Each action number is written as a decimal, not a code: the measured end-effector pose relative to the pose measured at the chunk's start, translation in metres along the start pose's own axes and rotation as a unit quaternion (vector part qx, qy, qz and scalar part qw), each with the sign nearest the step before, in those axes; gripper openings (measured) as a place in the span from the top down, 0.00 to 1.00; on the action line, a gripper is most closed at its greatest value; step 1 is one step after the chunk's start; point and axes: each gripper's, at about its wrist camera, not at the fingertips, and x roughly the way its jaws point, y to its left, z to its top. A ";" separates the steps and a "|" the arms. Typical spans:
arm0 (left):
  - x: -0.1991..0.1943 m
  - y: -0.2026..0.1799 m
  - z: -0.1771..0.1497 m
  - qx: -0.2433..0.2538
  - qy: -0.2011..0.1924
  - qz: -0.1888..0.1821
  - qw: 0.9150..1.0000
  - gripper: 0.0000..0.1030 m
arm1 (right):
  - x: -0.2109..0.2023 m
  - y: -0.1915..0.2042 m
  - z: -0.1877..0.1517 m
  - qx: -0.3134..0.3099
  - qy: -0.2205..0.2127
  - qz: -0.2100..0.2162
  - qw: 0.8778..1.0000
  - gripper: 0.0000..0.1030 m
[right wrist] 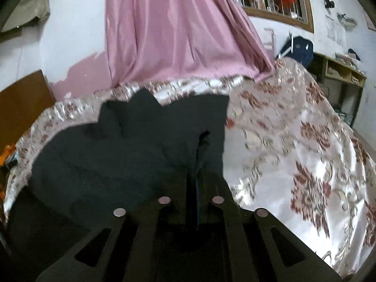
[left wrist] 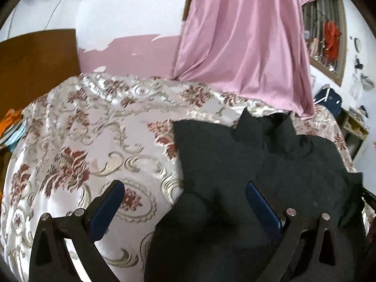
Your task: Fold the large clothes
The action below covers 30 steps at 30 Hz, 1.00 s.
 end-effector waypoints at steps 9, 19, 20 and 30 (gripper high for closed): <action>0.021 -0.069 0.013 0.096 -0.020 -0.050 0.994 0.00 | -0.002 0.045 0.044 -0.069 0.024 0.108 0.991 0.53; 0.079 -0.119 -0.028 0.216 0.069 -0.094 0.969 0.00 | 0.073 0.088 0.013 -0.168 0.093 0.140 0.971 0.52; 0.082 -0.121 -0.032 0.223 0.074 -0.087 0.968 0.00 | 0.076 0.089 0.009 -0.172 0.099 0.138 0.970 0.52; 0.096 -0.131 -0.055 0.257 0.095 -0.048 0.960 0.00 | 0.079 0.100 -0.007 -0.211 0.101 0.109 0.966 0.52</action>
